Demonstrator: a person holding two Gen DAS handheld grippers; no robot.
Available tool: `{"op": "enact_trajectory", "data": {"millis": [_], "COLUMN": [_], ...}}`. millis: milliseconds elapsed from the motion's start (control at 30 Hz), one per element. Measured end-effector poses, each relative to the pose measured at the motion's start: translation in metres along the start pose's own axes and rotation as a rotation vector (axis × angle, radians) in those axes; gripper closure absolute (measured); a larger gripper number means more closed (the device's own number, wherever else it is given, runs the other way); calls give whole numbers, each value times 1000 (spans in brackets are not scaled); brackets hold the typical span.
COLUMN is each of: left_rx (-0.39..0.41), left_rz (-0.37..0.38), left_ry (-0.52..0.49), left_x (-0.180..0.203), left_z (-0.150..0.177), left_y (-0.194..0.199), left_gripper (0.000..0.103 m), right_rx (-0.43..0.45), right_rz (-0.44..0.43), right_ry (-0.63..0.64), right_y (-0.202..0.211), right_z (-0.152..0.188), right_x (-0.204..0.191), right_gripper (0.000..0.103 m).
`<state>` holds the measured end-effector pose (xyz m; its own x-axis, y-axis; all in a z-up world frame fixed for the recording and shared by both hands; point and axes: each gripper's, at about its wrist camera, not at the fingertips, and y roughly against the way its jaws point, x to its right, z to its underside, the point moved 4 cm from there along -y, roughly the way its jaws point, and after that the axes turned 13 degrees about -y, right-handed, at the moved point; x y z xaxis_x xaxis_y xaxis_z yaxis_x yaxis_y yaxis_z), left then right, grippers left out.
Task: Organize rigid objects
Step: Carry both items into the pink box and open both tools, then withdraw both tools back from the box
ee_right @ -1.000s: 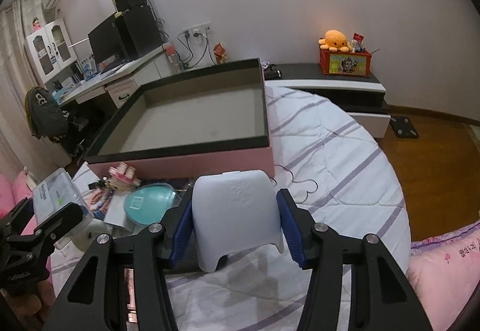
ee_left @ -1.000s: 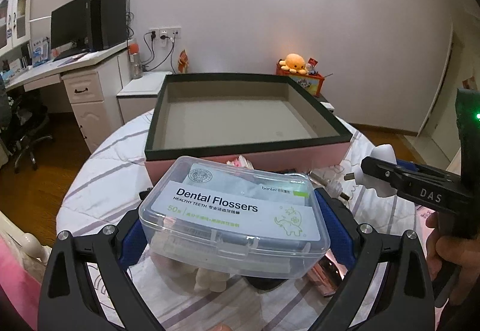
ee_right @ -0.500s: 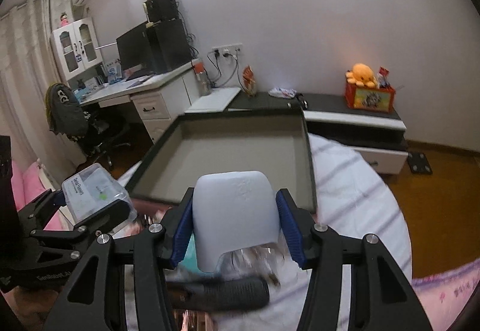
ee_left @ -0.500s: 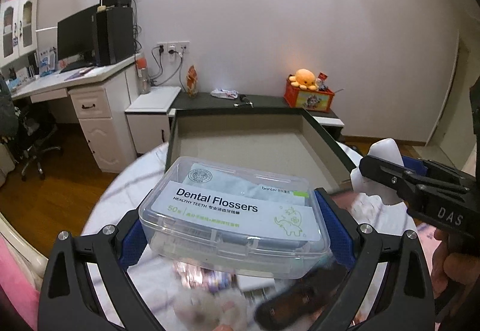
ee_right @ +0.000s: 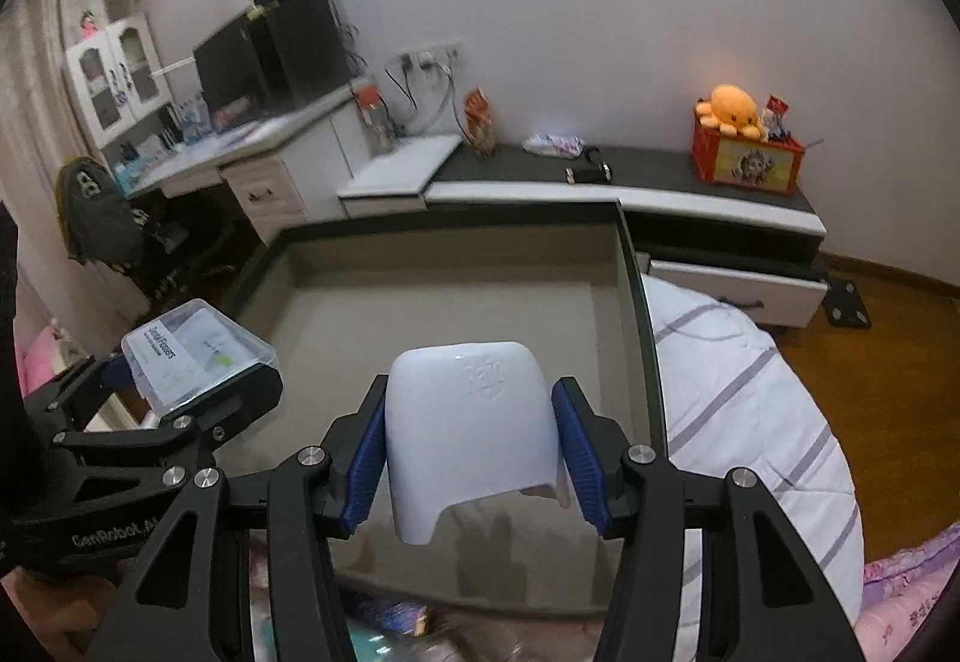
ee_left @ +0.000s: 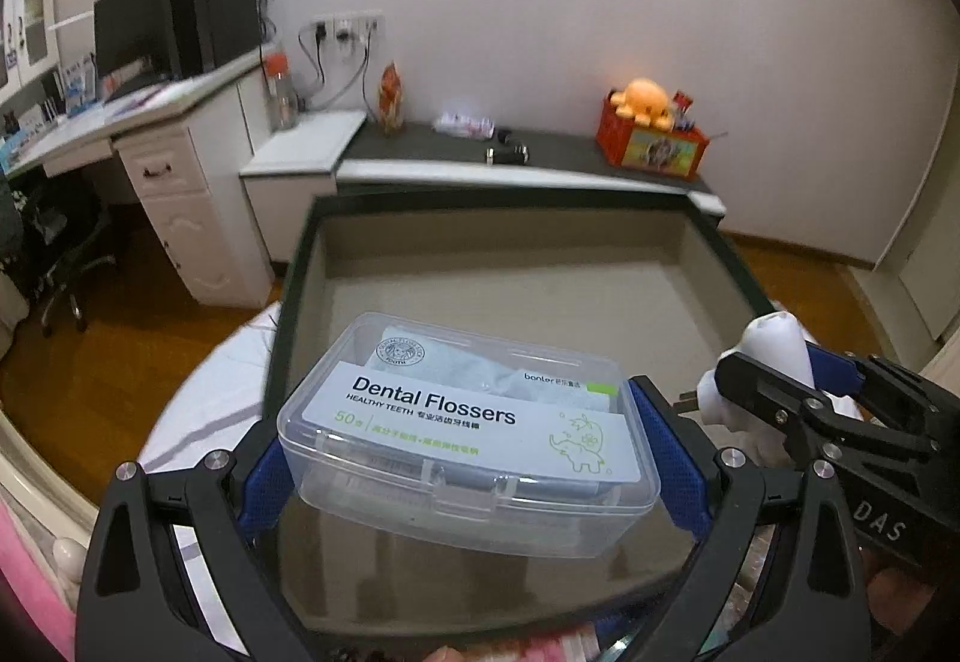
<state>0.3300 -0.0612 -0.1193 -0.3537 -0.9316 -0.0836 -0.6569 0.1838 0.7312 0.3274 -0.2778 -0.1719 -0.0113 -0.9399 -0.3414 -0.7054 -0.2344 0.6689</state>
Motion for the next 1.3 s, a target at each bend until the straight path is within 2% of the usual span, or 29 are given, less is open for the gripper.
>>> {"op": "enact_trajectory", "data": {"millis": [167,233,300,367,533,567,633,767,900,1300], "left_rx": [-56,-53,-42,-40,-7,7,54,97,136,247], "left_rz": [-14,-22,-55,-60,-68,-69,-66,-87,-138,-174], "left_ry": [-9,-10,-16,-11,41,54,82,102,79,50], "left_x": [2,2,0,-2,-17,-19,-24,-27,-20,13], "left_z": [5,4,5,7,16,18,21,35,54,102], "left_y": [-16,-15,-9,-5,21,28,51,87,124,221], "left_gripper": [4,3,0,0,0,0,0,0,0,0], "right_rx": [-44,-38,-42,-34,-24,-16,14,71,119,259], "right_rz": [30,51,62,77,84,95,96,89,82,60], "right_ry": [1,10,33,34,41,41,34,17,2,-5], "right_y": [-17,-20,-19,-17,-4,0,14,49,88,193], "right_z": [6,7,10,10,15,16,16,18,33,79], "right_x": [6,8,4,4,-2,-3,-4,-5,-7,-28], "right_gripper": [49,48,44,30,10,0,0,0,0,0]}}
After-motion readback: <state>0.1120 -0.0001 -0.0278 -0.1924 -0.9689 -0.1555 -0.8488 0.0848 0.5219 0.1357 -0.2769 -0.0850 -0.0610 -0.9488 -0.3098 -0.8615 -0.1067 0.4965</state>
